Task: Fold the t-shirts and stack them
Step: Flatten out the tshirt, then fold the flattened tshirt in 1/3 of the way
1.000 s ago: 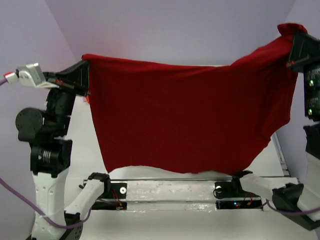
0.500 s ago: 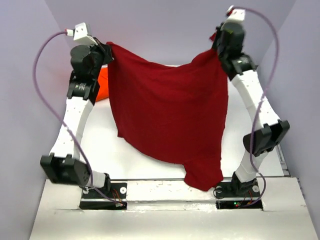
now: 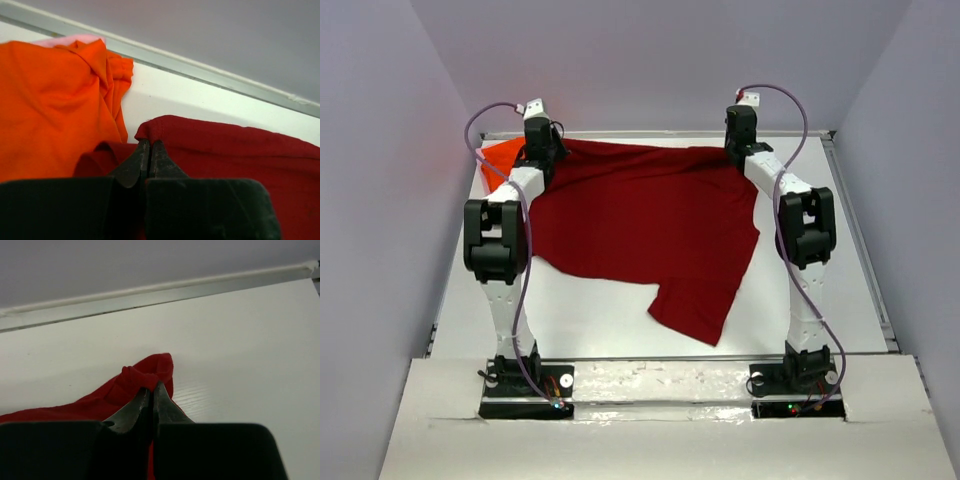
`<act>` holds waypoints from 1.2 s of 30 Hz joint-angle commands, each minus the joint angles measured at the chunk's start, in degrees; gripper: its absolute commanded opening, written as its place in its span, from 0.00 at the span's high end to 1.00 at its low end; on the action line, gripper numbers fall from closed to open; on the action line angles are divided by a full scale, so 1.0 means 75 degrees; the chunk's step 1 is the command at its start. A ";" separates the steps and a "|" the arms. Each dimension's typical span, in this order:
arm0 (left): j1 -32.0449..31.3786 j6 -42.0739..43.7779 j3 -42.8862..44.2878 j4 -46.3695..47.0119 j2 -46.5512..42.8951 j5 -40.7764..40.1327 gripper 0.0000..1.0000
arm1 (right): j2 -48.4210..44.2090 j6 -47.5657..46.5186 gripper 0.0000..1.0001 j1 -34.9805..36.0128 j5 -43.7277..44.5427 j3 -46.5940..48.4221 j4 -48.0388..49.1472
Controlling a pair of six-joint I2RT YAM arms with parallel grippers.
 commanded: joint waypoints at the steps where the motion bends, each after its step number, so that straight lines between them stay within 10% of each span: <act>1: 0.0034 0.0191 0.0903 0.0841 0.0391 0.0022 1.00 | 0.0419 0.0116 1.00 -0.0279 -0.0099 0.0530 0.0835; 11: 0.0092 0.0273 0.1115 0.0900 0.1108 0.0351 1.00 | 0.0678 0.0233 1.00 -0.0279 -0.0812 0.0742 0.0553; 36: 0.0303 -0.0160 -0.2318 0.0807 -0.1693 0.0305 1.00 | -0.3318 0.1370 1.00 -0.0139 -0.1177 -0.3875 0.0085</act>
